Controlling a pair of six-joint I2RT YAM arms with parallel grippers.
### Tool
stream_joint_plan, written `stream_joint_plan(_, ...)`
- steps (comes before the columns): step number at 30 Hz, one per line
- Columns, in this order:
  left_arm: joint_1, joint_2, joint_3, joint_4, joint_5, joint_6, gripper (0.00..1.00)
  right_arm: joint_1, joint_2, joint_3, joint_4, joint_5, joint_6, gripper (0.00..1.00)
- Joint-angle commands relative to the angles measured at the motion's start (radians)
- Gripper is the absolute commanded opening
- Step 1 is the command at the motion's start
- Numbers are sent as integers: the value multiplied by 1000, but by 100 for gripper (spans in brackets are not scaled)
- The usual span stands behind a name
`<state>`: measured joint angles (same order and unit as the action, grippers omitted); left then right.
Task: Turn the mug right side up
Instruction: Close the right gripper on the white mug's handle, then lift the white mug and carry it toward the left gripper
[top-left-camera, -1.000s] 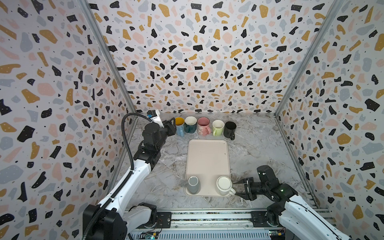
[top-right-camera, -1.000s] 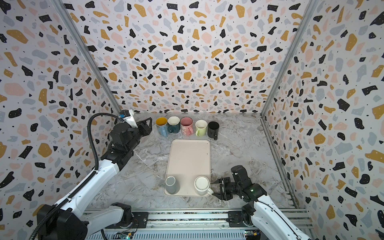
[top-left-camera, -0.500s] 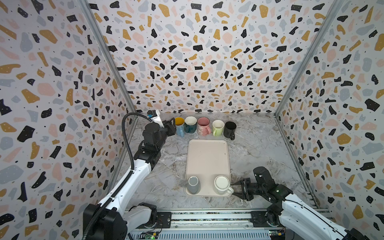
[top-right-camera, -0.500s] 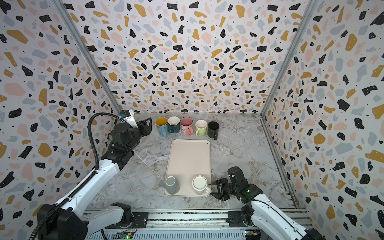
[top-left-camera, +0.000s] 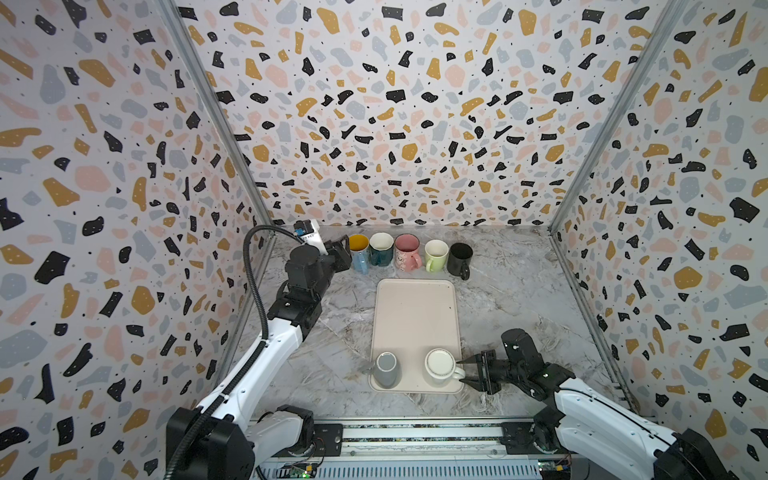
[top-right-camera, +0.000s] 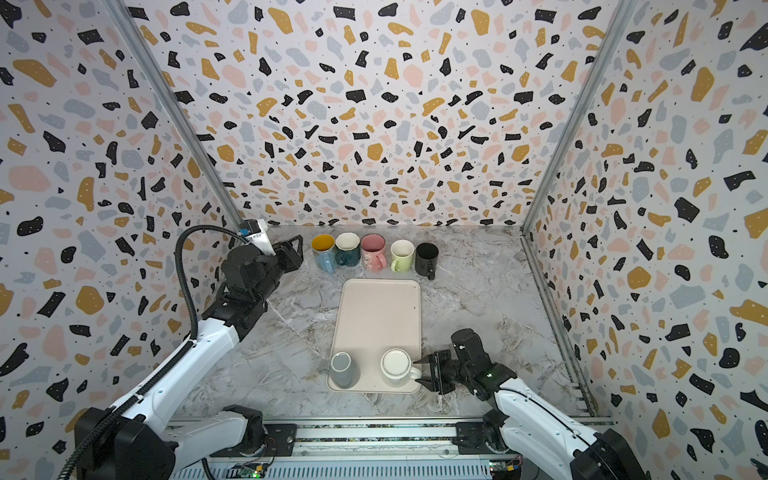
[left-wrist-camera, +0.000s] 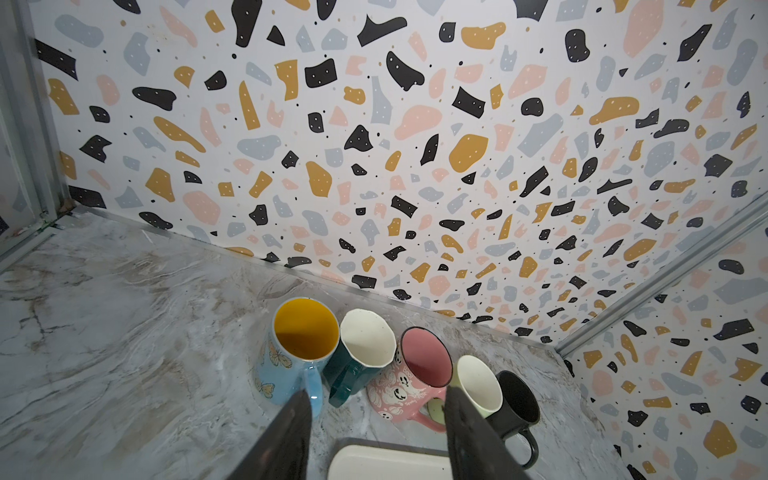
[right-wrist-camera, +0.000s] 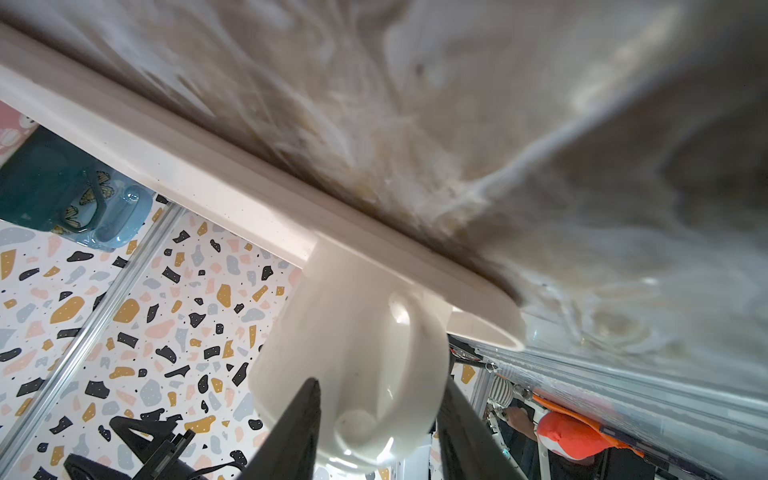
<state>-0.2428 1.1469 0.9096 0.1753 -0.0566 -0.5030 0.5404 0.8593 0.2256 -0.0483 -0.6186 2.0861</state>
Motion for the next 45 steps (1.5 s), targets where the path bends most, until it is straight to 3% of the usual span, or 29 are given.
stream_joint_plan(1,6,2,14,12,-12,21,53,-8,19,27,35,-18,104,47)
stream_joint_plan(11,6,8,15,7,-19,27,53,-33,115,59,79,-69,58,46)
stream_joint_plan(21,7,10,21,-5,-31,37,53,-38,183,75,115,-101,48,35)
stream_joint_plan(36,8,16,31,-11,-37,43,53,-55,279,89,221,-117,2,0)
stream_joint_plan(45,8,28,39,-7,-31,35,53,-117,347,273,219,-80,-305,0)
